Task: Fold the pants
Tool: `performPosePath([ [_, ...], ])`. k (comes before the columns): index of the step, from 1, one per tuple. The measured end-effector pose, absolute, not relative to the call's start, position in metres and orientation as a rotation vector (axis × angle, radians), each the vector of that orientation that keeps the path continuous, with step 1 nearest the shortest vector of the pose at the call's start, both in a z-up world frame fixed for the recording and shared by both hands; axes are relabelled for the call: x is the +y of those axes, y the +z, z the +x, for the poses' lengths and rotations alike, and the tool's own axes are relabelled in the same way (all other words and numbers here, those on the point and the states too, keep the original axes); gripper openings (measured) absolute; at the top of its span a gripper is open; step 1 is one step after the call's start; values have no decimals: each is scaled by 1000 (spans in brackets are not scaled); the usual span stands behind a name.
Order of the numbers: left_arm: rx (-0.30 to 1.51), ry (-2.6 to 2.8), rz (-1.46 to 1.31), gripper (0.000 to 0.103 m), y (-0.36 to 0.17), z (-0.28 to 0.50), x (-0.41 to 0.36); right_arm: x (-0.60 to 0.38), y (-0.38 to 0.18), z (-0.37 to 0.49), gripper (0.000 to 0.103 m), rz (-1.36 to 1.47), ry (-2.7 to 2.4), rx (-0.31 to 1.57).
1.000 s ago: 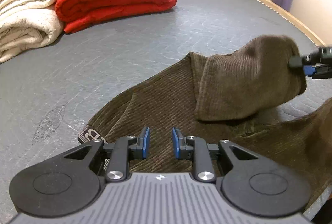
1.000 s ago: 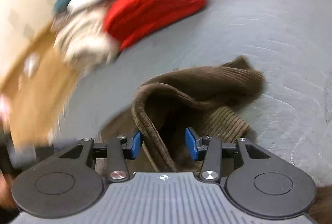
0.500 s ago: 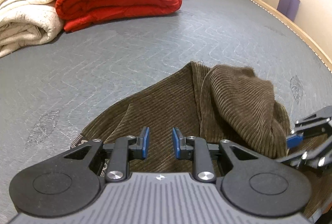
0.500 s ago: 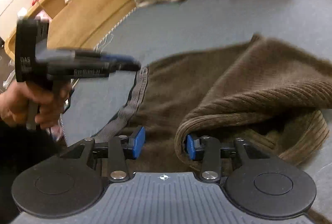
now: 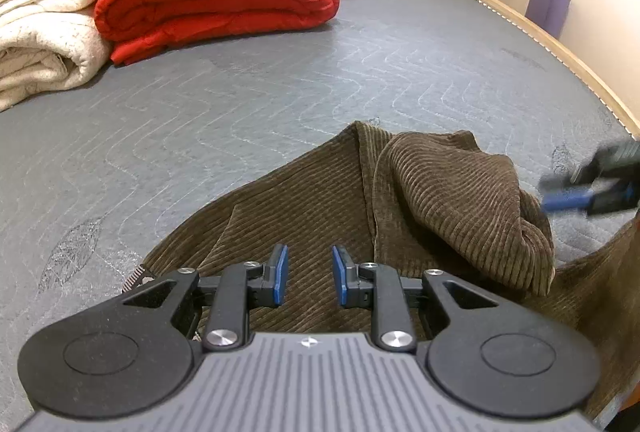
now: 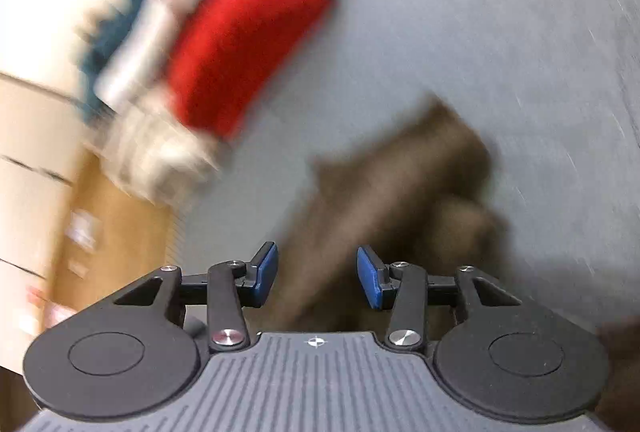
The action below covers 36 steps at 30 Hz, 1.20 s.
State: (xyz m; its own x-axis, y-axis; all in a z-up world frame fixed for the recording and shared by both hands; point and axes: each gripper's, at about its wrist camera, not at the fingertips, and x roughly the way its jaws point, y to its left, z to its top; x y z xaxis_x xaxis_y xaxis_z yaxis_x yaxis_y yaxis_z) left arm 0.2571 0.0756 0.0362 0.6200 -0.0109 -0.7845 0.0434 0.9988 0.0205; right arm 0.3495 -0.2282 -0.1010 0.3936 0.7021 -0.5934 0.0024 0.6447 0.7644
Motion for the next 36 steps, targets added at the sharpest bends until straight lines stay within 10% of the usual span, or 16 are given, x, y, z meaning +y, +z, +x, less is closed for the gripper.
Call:
performPosePath([
  [11,911,-22,51,28,32,255,72,-179,-144,395,47,825,365,1126],
  [16,927,7,58,28,25,256,76,-153,-127,406,13,742,260,1097],
  [36,929,-25,98,28,23,254,63,-369,-4,329,0,740,-258,188],
])
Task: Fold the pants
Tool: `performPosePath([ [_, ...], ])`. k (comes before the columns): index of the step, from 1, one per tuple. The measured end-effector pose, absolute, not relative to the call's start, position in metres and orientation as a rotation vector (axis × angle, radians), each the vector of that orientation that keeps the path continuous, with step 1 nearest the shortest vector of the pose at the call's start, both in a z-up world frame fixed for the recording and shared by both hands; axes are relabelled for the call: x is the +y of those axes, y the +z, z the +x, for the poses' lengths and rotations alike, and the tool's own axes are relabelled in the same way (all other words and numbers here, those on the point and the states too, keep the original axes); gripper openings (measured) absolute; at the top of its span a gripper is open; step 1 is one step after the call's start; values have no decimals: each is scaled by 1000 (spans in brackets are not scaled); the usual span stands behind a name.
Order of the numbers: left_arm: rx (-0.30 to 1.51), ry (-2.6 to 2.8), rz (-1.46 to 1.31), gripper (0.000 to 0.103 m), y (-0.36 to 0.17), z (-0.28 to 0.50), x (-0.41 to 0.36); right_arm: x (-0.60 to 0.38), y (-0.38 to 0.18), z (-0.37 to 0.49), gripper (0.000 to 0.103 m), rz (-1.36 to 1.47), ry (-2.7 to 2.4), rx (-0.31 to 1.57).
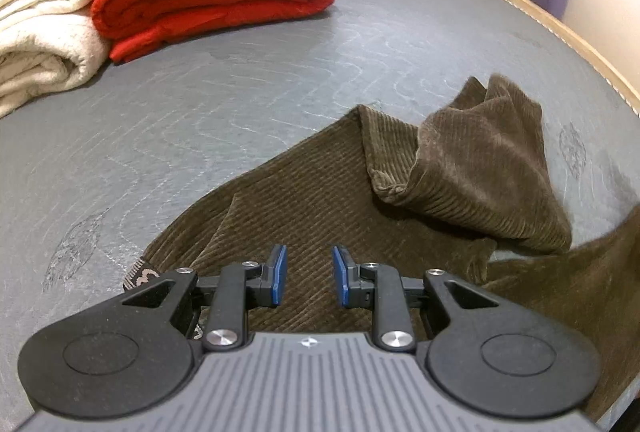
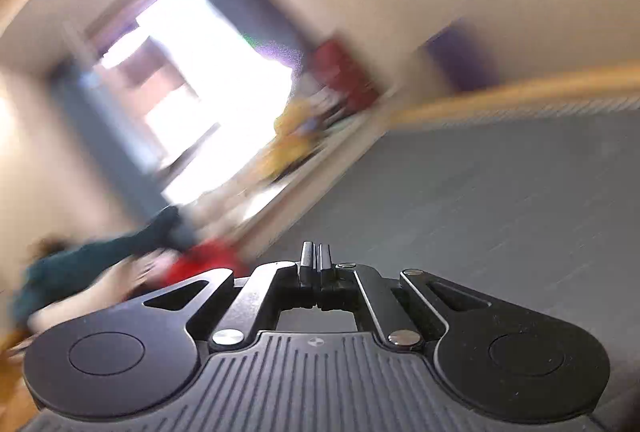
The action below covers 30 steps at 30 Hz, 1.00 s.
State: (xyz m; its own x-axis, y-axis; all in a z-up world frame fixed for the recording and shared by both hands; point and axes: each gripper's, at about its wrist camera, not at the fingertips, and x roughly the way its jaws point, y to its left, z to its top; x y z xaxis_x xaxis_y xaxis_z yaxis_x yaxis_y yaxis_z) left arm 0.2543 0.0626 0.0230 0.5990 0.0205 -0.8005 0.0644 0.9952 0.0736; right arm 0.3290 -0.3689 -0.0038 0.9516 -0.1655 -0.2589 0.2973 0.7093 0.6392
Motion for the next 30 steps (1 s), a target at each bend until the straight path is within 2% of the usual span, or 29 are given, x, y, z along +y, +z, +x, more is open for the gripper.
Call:
performPosePath([
  [2,925,-36,108,28,23,255,60,-386,-31,334,4,751,-331,302],
  [4,923,-35,100,28,24,255,59,-392,-67,350,4,846,-248,466],
  [6,921,-34,88,28,26,254,58,-383,-87,367,6,825,-140,571],
  [7,920,-38,87,28,26,253,57,-372,-94,377,11,788,-90,618],
  [8,918,-43,91,29,26,253,55,-361,-99,383,32,767,-55,653],
  [9,918,-46,97,30,26,253,53,-352,-106,391,46,764,-15,697],
  [10,919,-49,105,30,25,252,51,-344,-114,398,66,781,25,730],
  [11,923,-52,114,31,24,252,49,-336,-123,405,68,798,55,757],
  [14,934,-50,127,32,20,253,46,-317,-146,421,67,799,85,838],
  [22,958,-35,119,32,13,250,48,-283,-191,450,67,699,-22,905],
  [23,960,-35,123,32,12,250,48,-277,-189,453,61,646,-29,875],
  [24,963,-34,127,32,10,249,48,-270,-187,458,50,578,-57,861],
  [25,967,-31,135,32,8,249,49,-265,-186,463,10,526,-84,864],
  [28,979,-25,150,32,2,251,51,-265,-176,470,10,571,-42,825],
  [30,978,-21,152,32,1,253,54,-274,-150,472,10,609,4,747],
])
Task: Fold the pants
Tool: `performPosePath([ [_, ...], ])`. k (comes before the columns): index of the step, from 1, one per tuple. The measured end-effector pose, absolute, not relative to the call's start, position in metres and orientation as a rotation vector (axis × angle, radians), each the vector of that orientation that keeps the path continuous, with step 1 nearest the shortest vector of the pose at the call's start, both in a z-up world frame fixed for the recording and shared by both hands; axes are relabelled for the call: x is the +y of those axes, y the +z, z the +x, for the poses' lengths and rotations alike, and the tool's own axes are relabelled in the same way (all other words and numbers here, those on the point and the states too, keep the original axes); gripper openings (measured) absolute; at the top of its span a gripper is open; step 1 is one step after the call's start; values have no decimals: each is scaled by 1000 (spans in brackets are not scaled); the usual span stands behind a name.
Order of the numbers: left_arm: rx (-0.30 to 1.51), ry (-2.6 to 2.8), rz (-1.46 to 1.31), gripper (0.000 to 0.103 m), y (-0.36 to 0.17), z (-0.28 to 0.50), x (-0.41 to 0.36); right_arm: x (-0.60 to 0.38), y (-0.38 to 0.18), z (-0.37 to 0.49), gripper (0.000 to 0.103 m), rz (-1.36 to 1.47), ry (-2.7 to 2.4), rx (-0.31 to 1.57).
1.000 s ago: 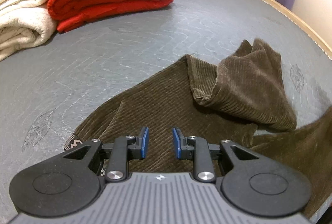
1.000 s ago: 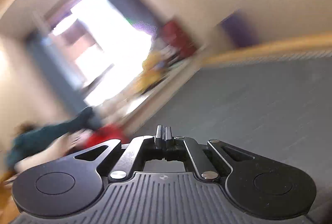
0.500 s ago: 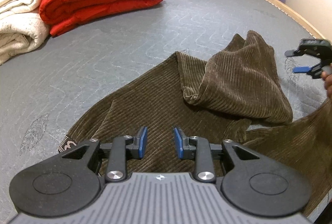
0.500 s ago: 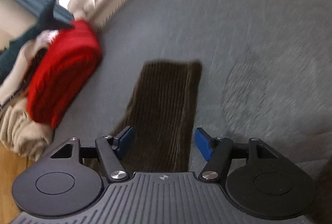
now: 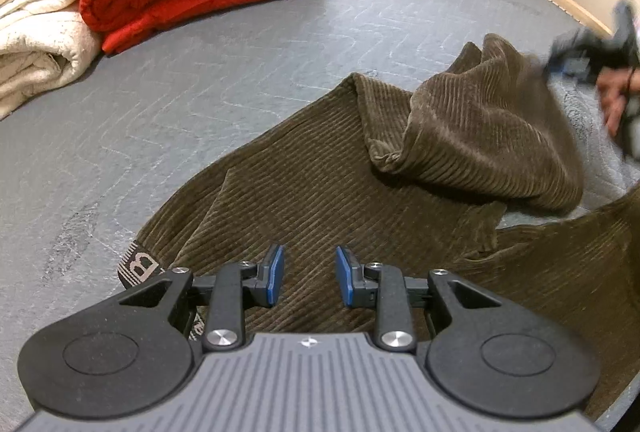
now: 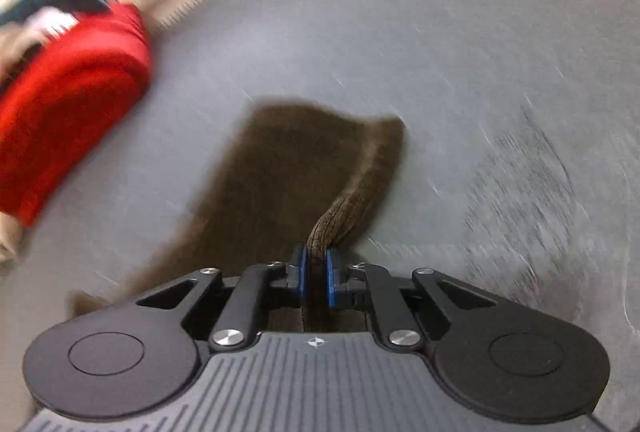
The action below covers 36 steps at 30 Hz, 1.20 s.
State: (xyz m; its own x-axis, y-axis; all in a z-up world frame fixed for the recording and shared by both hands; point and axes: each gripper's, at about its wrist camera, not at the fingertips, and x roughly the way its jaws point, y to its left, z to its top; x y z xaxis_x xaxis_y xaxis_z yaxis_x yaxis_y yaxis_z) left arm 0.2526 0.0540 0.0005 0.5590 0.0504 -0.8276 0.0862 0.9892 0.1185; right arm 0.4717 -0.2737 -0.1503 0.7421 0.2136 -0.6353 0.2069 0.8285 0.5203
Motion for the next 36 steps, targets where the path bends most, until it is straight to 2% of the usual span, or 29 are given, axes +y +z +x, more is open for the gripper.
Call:
performPosePath([
  [5,928,-61,123,32,7,248,52,-345,-61,439,9,754,-34,382],
  [8,884,-143,138,32,6,245,37,-397,-45,399,10,799,-226,197],
  [10,879,-213,126,32,1,248,25,-426,-59,379,10,797,-395,208],
  [11,877,-248,122,35,-2,251,16,-439,-74,372,15,807,-458,239],
  [12,870,-273,126,41,-6,254,7,-450,-93,369,17,808,-512,300],
  [16,851,-344,120,51,-24,274,-38,-485,-169,366,19,902,-519,562],
  [18,866,-358,116,63,-39,284,-60,-498,-188,361,20,964,-510,595],
  [19,876,-363,129,64,-48,289,-70,-504,-190,357,25,978,-511,581],
  [22,908,-336,200,66,-75,303,-95,-514,-190,355,58,1000,-472,515],
  [23,925,-319,219,66,-83,308,-102,-518,-191,362,61,1018,-457,509],
  [28,955,-251,250,68,-107,319,-108,-529,-207,381,61,1015,-471,554],
  [29,951,-255,259,65,-107,318,-108,-530,-209,384,59,998,-482,562],
  [30,947,-264,269,51,-106,317,-107,-530,-212,390,58,982,-490,566],
  [31,945,-275,284,41,-105,315,-107,-531,-214,395,57,970,-488,565],
  [32,942,-280,302,19,-103,313,-106,-531,-214,400,52,959,-492,562],
  [33,940,-280,319,11,-101,312,-102,-530,-215,403,47,946,-503,566],
  [34,936,-285,316,10,-97,311,-96,-530,-216,406,29,938,-508,574],
  [36,919,-299,274,9,-86,310,-82,-530,-216,405,3,950,-492,598],
])
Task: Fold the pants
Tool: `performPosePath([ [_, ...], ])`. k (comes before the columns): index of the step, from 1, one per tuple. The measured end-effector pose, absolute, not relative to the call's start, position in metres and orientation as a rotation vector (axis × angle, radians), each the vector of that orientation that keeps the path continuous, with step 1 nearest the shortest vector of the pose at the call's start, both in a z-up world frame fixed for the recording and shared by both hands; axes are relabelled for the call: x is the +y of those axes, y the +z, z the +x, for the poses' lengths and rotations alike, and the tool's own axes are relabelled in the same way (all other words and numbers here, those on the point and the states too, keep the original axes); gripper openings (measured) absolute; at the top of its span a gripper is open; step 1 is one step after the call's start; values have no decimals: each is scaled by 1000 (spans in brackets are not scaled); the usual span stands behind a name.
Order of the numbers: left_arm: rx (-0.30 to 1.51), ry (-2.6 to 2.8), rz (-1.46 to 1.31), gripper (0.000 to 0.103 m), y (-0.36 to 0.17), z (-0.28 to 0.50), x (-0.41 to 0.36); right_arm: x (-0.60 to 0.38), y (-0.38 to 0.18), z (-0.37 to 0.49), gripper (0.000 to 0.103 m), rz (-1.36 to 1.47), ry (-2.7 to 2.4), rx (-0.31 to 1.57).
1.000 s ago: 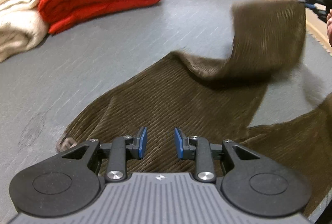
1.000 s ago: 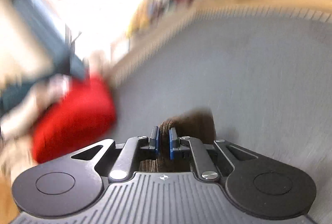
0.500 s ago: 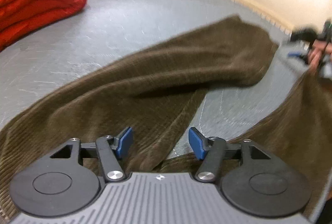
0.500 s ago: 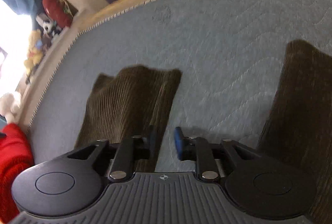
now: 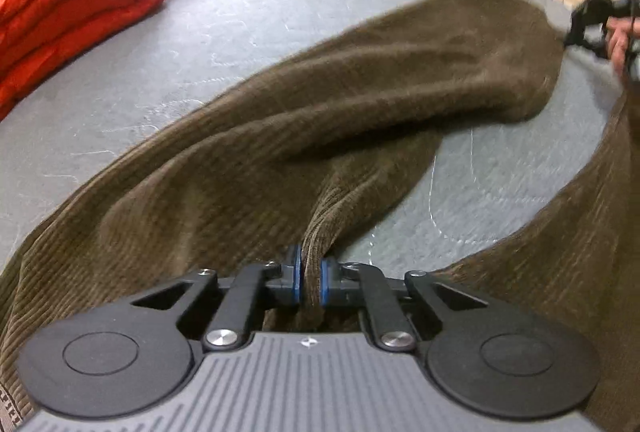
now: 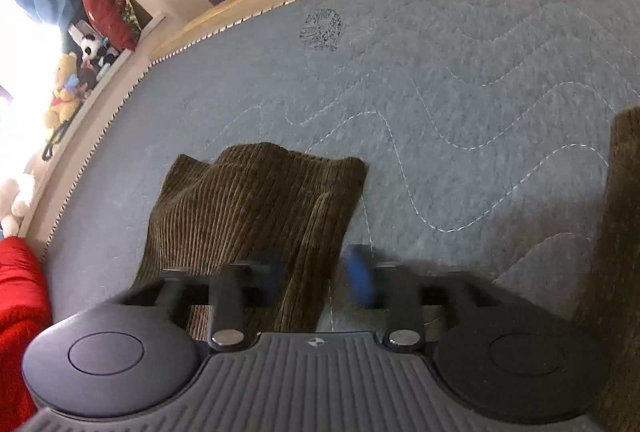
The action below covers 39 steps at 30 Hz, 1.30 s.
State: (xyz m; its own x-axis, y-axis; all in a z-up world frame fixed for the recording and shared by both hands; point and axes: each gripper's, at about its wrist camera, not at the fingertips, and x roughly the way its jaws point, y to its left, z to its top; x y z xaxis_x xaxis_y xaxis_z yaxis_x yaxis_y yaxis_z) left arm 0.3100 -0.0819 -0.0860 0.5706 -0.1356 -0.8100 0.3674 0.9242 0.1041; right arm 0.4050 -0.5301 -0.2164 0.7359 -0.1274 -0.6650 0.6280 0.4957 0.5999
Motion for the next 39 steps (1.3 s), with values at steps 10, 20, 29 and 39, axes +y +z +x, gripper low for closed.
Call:
performPosePath([
  [10,906,-393,208,9,-65,297,-35,-547,-173,335,0,788,-927,494],
  [20,948,-400,173,21,-63,282,-38,-520,-196,352,54,925,-541,549],
  [29,935,-318,178,26,-71,280,-48,-528,-215,387,55,933,-560,540],
  [39,925,-329,236,15,-72,283,-61,-530,-173,379,7,827,-613,389],
])
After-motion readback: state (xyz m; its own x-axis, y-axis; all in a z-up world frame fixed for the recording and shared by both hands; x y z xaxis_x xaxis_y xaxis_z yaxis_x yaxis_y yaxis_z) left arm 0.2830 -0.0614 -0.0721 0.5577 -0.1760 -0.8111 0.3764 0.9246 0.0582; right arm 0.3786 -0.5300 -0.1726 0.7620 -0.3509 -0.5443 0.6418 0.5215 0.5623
